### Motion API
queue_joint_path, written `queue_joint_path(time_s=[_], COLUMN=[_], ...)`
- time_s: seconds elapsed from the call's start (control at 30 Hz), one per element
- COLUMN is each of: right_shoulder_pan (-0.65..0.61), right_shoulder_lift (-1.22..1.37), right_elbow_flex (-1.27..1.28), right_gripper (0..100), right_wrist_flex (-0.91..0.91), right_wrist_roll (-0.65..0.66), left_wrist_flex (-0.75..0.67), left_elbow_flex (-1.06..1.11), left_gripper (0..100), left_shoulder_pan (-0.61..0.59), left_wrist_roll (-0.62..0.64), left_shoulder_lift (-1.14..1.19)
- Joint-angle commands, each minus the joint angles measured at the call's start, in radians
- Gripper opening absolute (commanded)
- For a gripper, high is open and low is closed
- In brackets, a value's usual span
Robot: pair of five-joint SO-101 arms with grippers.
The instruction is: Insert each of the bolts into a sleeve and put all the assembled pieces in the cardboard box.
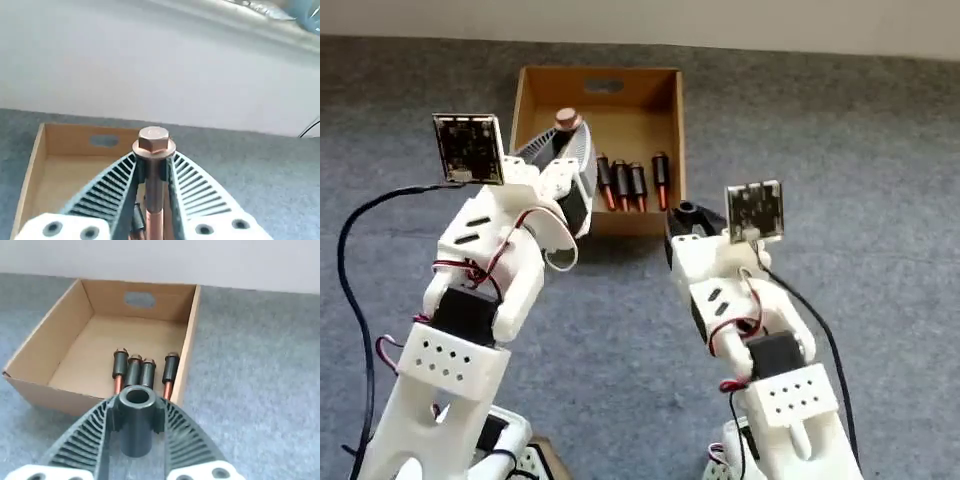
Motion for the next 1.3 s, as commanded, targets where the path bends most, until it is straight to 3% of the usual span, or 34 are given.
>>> queue_joint_path(time_s=[0.0,0.2,0.43,0.77,1.27], right_shoulder_pan=[-0.01,-0.01,-0.01,-0.005,-0.005], right_shoulder_lift=[-0.17,-0.302,-0.334,-0.329,-0.332], right_elbow_flex=[0.07,0.193,0.202,0.205,0.237], right_gripper=[0.5,0.5,0.6,0.6,0.8], right_wrist_flex=[-0.076,-0.128,-0.128,-0.128,-0.13], right_wrist_roll=[-0.003,-0.003,-0.002,0.0,0.078], left_wrist_flex=[-0.066,-0.167,-0.267,-0.269,-0.265], left_elbow_flex=[-0.016,-0.016,-0.016,-0.018,0.021], left_gripper=[1,1,1,1,1], left_shoulder_pan=[0.079,0.226,0.285,0.3,0.363], left_wrist_roll=[0.005,0.003,0.003,0.002,-0.003], left_shoulder_lift=[-0.028,-0.027,-0.024,0.153,0.168])
